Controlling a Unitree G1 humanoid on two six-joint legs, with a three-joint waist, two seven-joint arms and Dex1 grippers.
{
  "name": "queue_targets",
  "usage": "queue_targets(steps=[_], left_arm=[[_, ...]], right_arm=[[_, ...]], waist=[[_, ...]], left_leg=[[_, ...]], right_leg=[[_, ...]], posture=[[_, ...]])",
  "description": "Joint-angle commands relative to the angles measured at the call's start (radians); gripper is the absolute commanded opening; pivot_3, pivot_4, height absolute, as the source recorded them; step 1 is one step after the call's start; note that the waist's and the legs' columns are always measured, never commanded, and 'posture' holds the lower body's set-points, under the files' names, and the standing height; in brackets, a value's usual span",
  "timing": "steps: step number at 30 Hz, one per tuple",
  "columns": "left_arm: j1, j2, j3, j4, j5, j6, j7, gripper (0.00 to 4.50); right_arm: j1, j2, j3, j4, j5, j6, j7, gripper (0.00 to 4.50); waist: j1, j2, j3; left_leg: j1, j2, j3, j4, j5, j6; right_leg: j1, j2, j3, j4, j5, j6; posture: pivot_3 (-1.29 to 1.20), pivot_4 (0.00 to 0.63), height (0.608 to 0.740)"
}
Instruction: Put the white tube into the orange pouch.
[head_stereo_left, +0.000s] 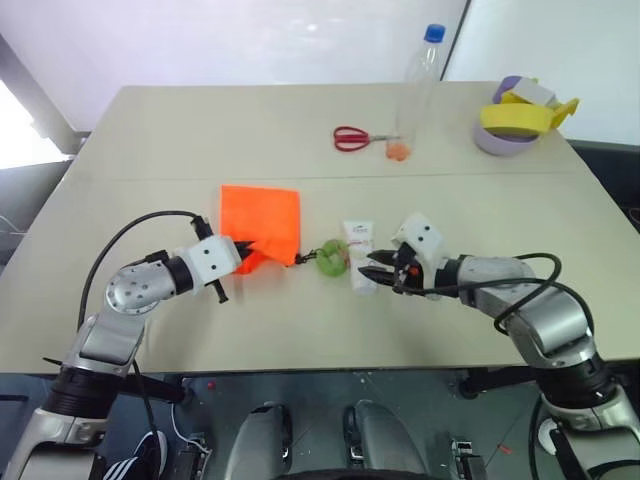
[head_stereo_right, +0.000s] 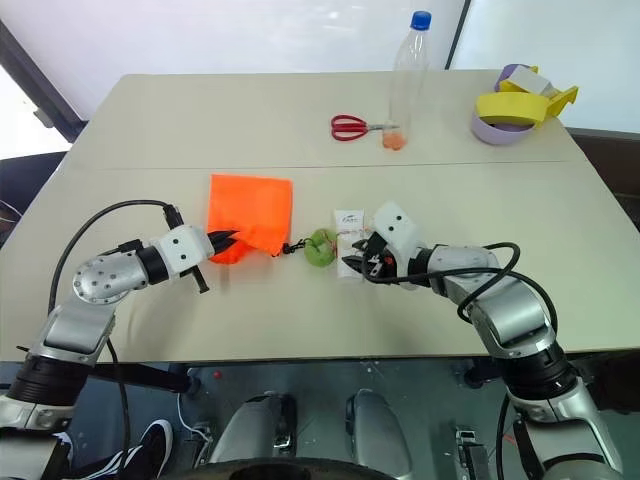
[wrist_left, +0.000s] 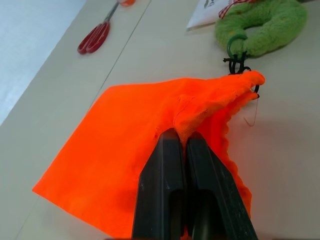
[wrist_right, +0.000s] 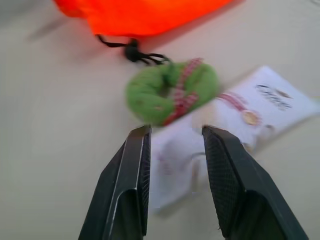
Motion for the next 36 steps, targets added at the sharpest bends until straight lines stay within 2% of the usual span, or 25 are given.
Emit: queue_targets(steps=[1,4,8,11,14,18,20,22,30,36], left_arm=[[0.0,0.004,0.017,-0.029,-0.003,-0.013,0.007,0.0],[0.003,0.006,0.016,-0.03,-0.004,-0.014,0.003,0.0],[0.001,0.005,0.013,-0.026,-0.004,-0.016,0.002,0.0],[-0.003,0.001,0.007,-0.024,-0.002,-0.015,0.001,0.0],[-0.002,-0.002,0.005,-0.022,-0.003,-0.017,0.001,0.0],[0.003,-0.004,0.006,-0.023,-0.005,-0.021,0.001,0.0],[0.002,-0.008,0.007,-0.023,-0.008,-0.02,0.003,0.0],[0.004,-0.008,0.008,-0.026,-0.007,-0.02,0.003,0.0],[0.009,-0.014,0.01,-0.038,-0.01,-0.015,0.005,0.0],[0.0,-0.022,0.005,-0.039,-0.006,-0.015,0.007,0.0]], right_arm=[[-0.044,0.019,-0.037,-0.078,0.056,0.114,-0.045,2.9],[-0.091,0.038,-0.005,-0.122,0.003,0.264,-0.173,4.46],[-0.138,0.114,-0.019,-0.194,0.031,0.497,-0.261,4.46],[-0.124,0.072,0.059,-0.203,-0.043,0.52,-0.329,4.46],[-0.097,0.17,-0.018,-0.195,-0.029,0.628,-0.364,4.46],[-0.092,0.196,0.002,-0.19,-0.06,0.671,-0.406,4.46],[-0.072,0.261,-0.022,-0.17,-0.063,0.699,-0.432,4.46],[-0.061,0.24,0.03,-0.155,-0.092,0.676,-0.457,4.46],[-0.074,0.239,-0.021,-0.046,-0.164,0.593,-0.517,4.46],[-0.053,0.097,0.053,0.008,-0.215,0.457,-0.489,4.46]], waist=[[-0.001,0.0,0.0],[-0.001,0.0,0.0],[-0.001,0.0,0.0],[0.0,0.0,0.0],[0.0,0.0,0.0],[-0.003,0.0,0.0],[-0.003,0.0,0.0],[-0.002,0.0,0.0],[-0.001,0.0,-0.001],[0.003,0.0,-0.001]], left_leg=[[0.0,0.0,0.0,0.0,0.0,0.0],[0.001,0.0,0.0,0.0,0.0,0.0],[0.0,0.0,0.0,0.0,0.0,0.0],[-0.002,0.0,-0.001,-0.001,0.0,0.0],[-0.006,0.0,-0.001,0.001,0.0,0.0],[-0.006,0.0,0.0,0.001,0.0,0.0],[-0.005,0.0,-0.001,0.001,0.0,0.0],[-0.005,0.0,-0.001,0.001,0.0,0.0],[-0.004,0.0,-0.001,0.007,0.002,0.003],[-0.006,-0.001,0.001,0.011,0.004,0.007]], right_leg=[[0.0,0.0,0.0,0.001,0.0,0.0],[0.0,0.0,0.0,0.001,0.0,0.0],[0.0,-0.001,0.0,0.001,0.0,0.0],[-0.003,-0.001,0.0,0.001,0.0,0.0],[-0.005,-0.001,0.0,0.0,0.0,0.0],[-0.006,-0.001,0.0,0.0,0.0,0.0],[-0.005,-0.001,0.0,0.001,0.0,0.0],[-0.005,-0.001,-0.001,0.001,0.0,0.0],[-0.001,-0.001,-0.001,0.001,0.004,0.002],[0.0,-0.004,-0.001,0.0,0.006,-0.001]], posture=[[0.0,0.15,0.74],[0.0,0.15,0.74],[0.0,0.15,0.74],[0.0,0.15,0.74],[0.0,0.15,0.74],[0.0,0.15,0.74],[0.0,0.15,0.74],[0.0,0.15,0.74],[0.0,0.15,0.74],[0.0,0.15,0.74]])
